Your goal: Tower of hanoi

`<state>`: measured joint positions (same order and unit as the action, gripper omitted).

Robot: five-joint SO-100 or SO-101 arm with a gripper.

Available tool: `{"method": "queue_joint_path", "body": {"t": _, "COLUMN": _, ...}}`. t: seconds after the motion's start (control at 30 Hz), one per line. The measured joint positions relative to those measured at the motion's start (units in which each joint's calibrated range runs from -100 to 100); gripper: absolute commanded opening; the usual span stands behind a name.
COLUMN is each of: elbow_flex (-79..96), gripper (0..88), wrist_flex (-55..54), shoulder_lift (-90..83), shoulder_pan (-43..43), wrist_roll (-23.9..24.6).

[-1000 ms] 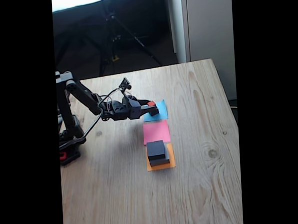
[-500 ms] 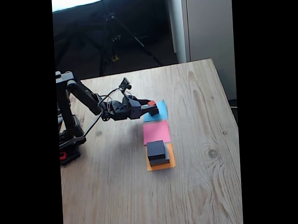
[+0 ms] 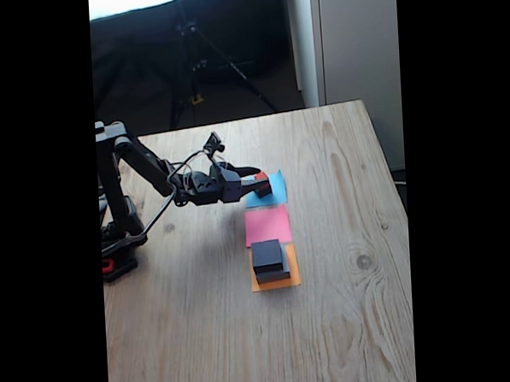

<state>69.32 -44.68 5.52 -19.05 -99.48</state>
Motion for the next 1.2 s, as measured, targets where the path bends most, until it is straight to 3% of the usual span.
{"method": "queue_joint_path", "body": {"t": 0.7, "elbow_flex": 1.9, "gripper": 19.6, "wrist_flex": -1.4, "shoulder_lift": -0.2, "shoulder_pan": -0.8, "wrist_roll": 0.0}}
{"method": "queue_joint_path", "body": {"t": 1.2, "elbow_flex": 2.1, "gripper": 16.0, "wrist_flex": -1.8, "shoulder_lift": -7.1, "shoulder_pan": -1.1, "wrist_roll": 0.2}}
